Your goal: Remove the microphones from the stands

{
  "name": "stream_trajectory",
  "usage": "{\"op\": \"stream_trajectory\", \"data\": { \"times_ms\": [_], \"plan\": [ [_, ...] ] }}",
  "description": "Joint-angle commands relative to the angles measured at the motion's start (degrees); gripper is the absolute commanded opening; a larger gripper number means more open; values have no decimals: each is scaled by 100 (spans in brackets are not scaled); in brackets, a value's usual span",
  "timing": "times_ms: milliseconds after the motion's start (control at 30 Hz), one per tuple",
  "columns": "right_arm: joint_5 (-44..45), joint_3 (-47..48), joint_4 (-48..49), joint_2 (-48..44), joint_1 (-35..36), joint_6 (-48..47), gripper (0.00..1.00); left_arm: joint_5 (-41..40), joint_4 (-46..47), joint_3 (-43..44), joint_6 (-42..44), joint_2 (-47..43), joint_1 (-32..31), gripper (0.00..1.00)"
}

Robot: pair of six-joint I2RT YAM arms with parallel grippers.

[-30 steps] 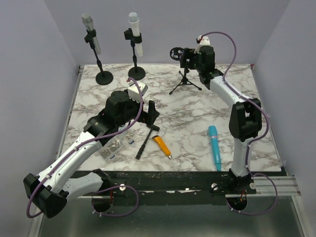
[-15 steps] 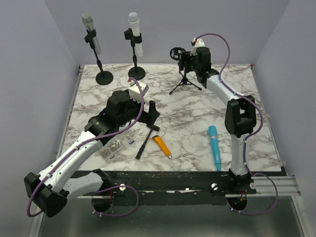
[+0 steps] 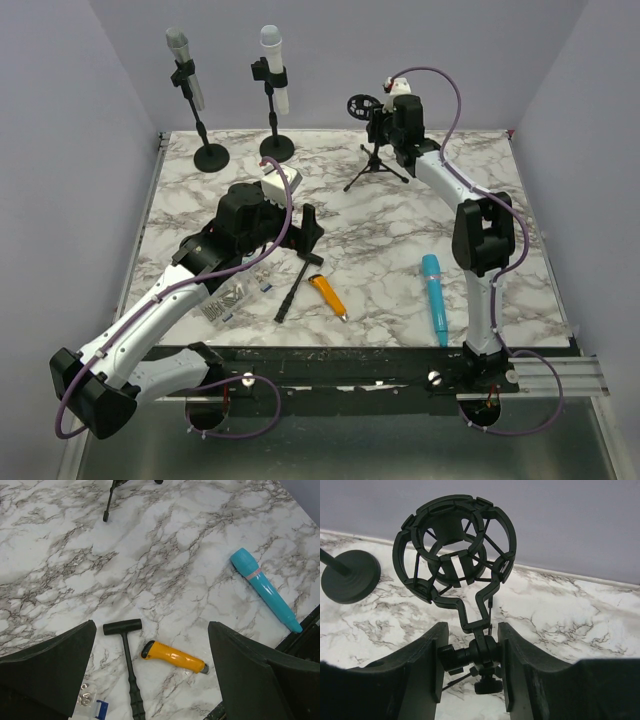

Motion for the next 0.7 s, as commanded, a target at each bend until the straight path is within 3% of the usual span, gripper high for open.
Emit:
{"op": "stream_trajectory", "data": {
  "times_ms": [0, 233, 467, 667],
  "plan": [
    [629, -4, 46, -79, 21, -57, 24, -62, -1, 72, 56, 6, -24, 98],
    [2060, -600, 541, -519, 22, -241, 1, -44, 8, 67, 47, -29, -25, 98],
    [3599, -1031, 1442, -646, -93, -737, 1, -35, 14, 55, 29, -38, -40, 99],
    [4058, -1059, 1941, -496, -654, -764, 1, -44, 16, 52, 29, 2, -52, 99]
  ]
}}
